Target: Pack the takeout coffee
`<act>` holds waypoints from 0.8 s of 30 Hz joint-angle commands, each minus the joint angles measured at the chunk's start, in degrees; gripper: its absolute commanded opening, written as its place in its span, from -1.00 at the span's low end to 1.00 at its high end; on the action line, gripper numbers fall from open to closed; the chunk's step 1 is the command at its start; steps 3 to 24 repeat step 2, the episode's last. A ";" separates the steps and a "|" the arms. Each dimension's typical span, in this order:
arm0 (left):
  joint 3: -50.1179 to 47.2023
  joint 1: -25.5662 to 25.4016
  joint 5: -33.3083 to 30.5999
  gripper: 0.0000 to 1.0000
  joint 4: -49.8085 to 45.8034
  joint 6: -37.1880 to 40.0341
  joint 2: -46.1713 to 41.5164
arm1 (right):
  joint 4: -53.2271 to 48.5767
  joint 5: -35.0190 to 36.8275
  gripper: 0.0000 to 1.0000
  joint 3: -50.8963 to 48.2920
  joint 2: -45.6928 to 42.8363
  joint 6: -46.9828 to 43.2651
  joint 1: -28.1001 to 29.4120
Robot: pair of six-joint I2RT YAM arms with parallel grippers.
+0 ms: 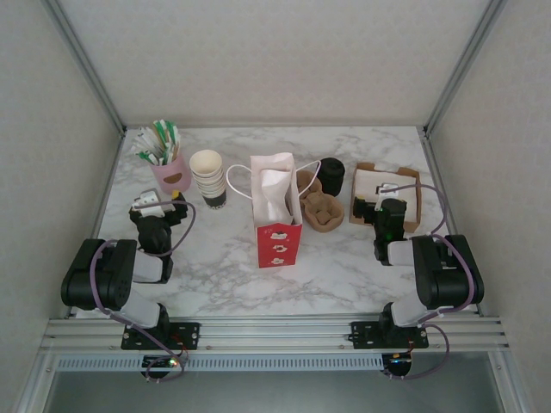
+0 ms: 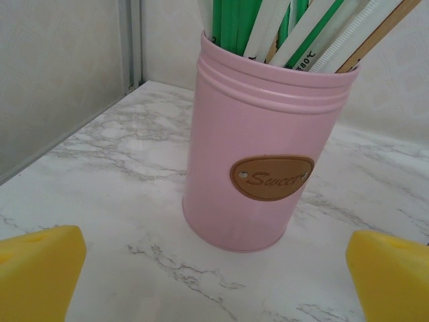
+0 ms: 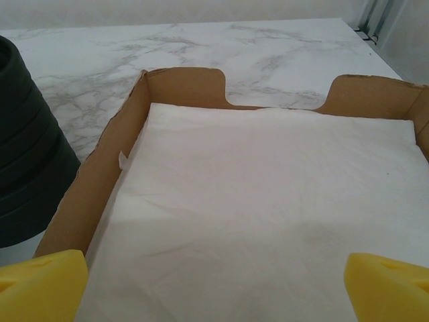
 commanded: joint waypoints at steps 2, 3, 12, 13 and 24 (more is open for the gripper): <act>0.78 0.58 0.85 0.99 0.42 -0.69 0.22 | -0.16 -0.24 0.97 0.42 0.39 0.76 0.04; 0.78 0.58 0.85 0.99 0.42 -0.69 0.22 | -0.16 -0.24 0.97 0.42 0.39 0.76 0.04; 0.78 0.58 0.85 0.99 0.42 -0.69 0.22 | -0.16 -0.24 0.97 0.42 0.39 0.76 0.04; 0.78 0.58 0.85 0.99 0.42 -0.69 0.22 | -0.16 -0.24 0.97 0.42 0.39 0.76 0.04; 0.78 0.58 0.85 0.99 0.42 -0.69 0.22 | -0.16 -0.24 0.97 0.42 0.39 0.76 0.04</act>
